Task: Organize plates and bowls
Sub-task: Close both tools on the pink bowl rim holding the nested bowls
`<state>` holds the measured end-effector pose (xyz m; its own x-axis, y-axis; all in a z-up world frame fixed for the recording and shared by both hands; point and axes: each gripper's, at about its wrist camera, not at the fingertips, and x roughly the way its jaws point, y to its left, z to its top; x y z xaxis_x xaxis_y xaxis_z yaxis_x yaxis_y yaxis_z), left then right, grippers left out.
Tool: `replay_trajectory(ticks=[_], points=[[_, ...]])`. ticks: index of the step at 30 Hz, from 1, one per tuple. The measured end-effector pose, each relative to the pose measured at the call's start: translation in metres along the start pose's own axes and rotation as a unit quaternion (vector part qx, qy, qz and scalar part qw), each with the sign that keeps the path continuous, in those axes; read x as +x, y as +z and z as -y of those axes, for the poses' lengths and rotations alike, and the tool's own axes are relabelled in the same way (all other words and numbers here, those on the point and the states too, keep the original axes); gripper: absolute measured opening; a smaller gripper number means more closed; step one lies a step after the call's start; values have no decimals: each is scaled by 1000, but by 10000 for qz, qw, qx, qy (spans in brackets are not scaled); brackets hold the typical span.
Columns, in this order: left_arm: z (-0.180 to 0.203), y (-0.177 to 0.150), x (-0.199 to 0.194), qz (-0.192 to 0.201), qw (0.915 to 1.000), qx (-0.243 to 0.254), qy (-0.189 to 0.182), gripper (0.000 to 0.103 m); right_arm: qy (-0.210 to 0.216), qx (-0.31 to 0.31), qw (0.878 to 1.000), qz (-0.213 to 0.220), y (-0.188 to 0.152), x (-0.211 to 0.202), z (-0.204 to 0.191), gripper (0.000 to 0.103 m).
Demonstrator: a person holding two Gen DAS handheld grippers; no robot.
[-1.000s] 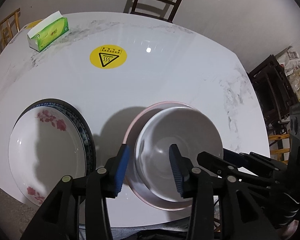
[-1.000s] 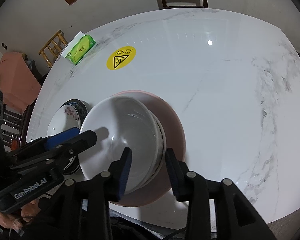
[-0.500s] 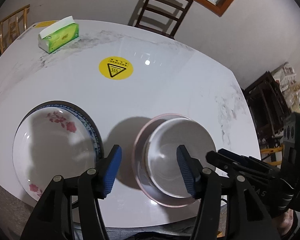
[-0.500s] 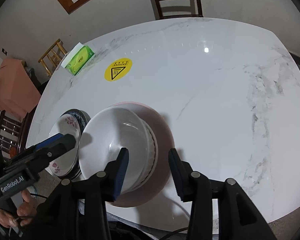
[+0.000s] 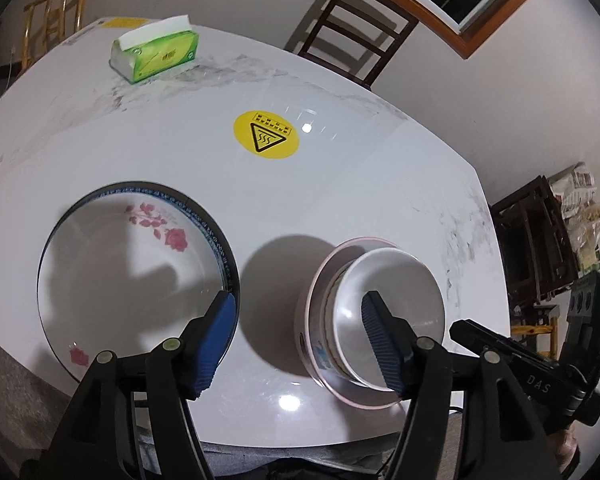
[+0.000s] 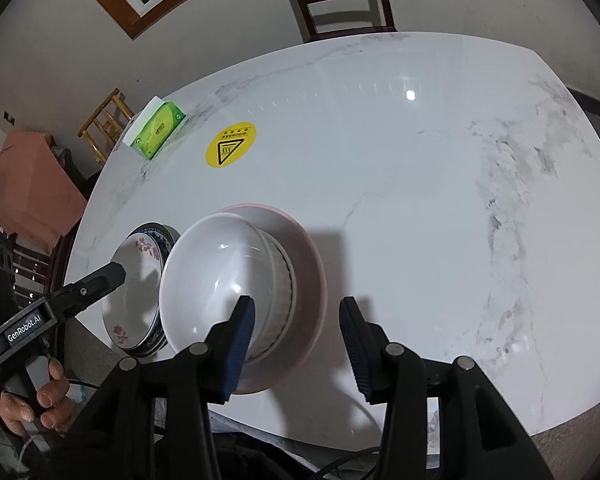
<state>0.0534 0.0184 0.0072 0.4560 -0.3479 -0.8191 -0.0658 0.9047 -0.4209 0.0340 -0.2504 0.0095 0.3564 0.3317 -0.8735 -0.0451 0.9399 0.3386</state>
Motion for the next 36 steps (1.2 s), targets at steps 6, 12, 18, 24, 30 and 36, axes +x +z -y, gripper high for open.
replay_trajectory(ticks=[6,12,18,24,30,36], points=[[-9,-3,7,-251,9993,-255,-108,61,-69,140,9999,-38,-2,0,8,45],[-9,-5,13,-362,9986,-345,-144,60,-216,189,9996,-39,-4,1,14,45],[-13,-5,19,-445,9976,-512,-97,52,-345,296,9989,-100,-7,6,20,45],[-17,-6,26,-513,9972,-539,55,49,-407,286,9985,-216,-10,15,19,45],[-20,-8,40,-713,9957,-567,154,43,-437,301,9981,-319,-8,22,19,45],[-18,-7,46,-782,9955,-500,185,42,-502,353,9974,-378,-6,30,19,45]])
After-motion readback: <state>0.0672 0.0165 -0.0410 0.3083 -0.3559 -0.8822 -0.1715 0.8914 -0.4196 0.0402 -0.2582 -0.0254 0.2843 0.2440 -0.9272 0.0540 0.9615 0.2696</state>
